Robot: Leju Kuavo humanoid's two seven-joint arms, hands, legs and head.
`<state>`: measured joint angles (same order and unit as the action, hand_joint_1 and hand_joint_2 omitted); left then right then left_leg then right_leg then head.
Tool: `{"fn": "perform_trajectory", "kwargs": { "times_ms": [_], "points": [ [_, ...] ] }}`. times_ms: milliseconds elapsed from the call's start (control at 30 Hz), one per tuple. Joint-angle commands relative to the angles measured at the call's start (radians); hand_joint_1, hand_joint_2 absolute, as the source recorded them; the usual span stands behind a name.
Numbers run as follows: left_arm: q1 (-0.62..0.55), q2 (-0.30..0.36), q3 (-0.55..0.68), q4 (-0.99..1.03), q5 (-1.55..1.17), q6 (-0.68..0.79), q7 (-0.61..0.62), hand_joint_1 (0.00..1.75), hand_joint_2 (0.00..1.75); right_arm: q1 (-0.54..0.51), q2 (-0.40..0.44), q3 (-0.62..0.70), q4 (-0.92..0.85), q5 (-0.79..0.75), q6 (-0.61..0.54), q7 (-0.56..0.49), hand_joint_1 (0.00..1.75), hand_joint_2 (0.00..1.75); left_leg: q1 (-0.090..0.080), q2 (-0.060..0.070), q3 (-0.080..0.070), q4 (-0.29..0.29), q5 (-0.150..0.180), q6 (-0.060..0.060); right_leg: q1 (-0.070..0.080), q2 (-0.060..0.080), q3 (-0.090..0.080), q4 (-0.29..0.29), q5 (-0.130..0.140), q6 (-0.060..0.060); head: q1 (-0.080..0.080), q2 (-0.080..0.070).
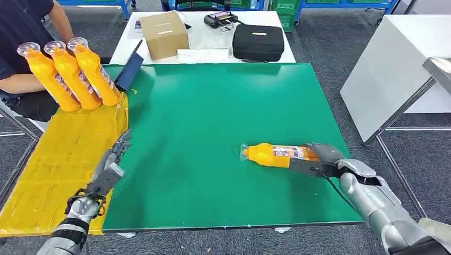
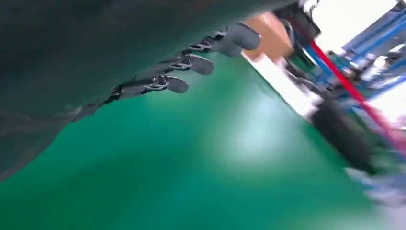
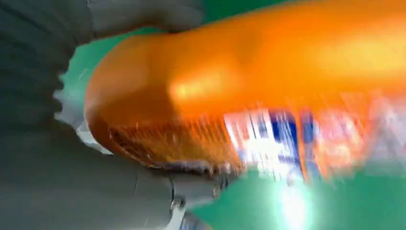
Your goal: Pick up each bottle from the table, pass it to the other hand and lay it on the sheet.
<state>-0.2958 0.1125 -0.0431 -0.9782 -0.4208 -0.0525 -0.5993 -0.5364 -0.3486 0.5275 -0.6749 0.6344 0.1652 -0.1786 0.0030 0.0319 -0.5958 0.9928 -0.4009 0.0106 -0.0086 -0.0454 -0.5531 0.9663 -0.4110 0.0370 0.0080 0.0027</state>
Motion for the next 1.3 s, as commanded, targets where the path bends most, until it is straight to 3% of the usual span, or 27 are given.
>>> {"fn": "perform_trajectory", "kwargs": {
  "times_ms": [33, 67, 133, 333, 767, 800, 1300],
  "points": [
    [0.173, -0.106, 0.075, -0.355, 0.189, -0.13, 0.049, 0.0, 0.0, 0.248, 0.26, -0.281, -0.438, -0.469, -0.018, 0.018, 1.75, 1.75, 0.002, 0.004, 0.0, 0.0, -0.002, -0.002, 0.003, 0.008, 0.0, -0.001, 0.0, -0.001, 0.001, 0.0],
    [0.179, -0.127, 0.092, -0.354, 0.204, -0.118, 0.067, 0.0, 0.0, 0.262, 0.306, -0.311, -0.492, -0.536, -0.03, -0.028, 1.75, 1.75, 0.001, 0.004, -0.002, 0.0, -0.002, -0.002, 0.002, 0.01, -0.003, 0.0, -0.001, -0.002, 0.0, 0.0],
    [0.187, -0.135, 0.101, -0.34, 0.211, -0.125, 0.061, 0.0, 0.0, 0.287, 0.346, -0.263, -0.572, -0.521, -0.076, 0.032, 1.75, 1.75, 0.001, 0.006, -0.005, 0.0, -0.002, -0.003, 0.002, 0.012, -0.009, 0.001, -0.001, -0.003, -0.001, 0.0],
    [0.178, -0.14, 0.101, -0.327, 0.208, -0.133, 0.047, 0.0, 0.0, 0.283, 0.325, -0.238, -0.553, -0.533, -0.098, 0.02, 1.75, 1.75, 0.001, -0.003, -0.02, 0.0, 0.004, -0.003, 0.002, 0.002, -0.021, 0.003, -0.002, -0.001, 0.0, 0.0],
    [0.179, -0.149, 0.101, -0.325, 0.206, -0.154, 0.03, 0.0, 0.0, 0.272, 0.338, -0.222, -0.523, -0.53, -0.099, 0.006, 1.75, 1.75, -0.001, -0.006, -0.021, 0.0, 0.003, -0.003, -0.001, 0.002, -0.021, 0.003, -0.002, -0.002, 0.0, 0.0],
    [0.175, -0.151, 0.093, -0.329, 0.204, -0.157, 0.035, 0.0, 1.75, 0.267, 0.348, -0.212, -0.515, -0.528, -0.097, 0.005, 1.75, 1.75, -0.001, -0.005, -0.022, 0.0, 0.003, -0.002, -0.001, 0.002, -0.022, 0.004, -0.002, -0.002, 0.0, 0.0],
    [0.2, -0.186, -0.017, -0.384, 0.265, -0.227, 0.065, 0.0, 1.75, 0.261, 0.491, 0.168, -0.433, -0.409, -0.061, -0.003, 1.75, 1.75, -0.001, -0.004, -0.022, -0.001, 0.002, -0.002, 0.0, 0.003, -0.022, 0.003, -0.002, -0.002, 0.0, 0.0]
  ]
}}
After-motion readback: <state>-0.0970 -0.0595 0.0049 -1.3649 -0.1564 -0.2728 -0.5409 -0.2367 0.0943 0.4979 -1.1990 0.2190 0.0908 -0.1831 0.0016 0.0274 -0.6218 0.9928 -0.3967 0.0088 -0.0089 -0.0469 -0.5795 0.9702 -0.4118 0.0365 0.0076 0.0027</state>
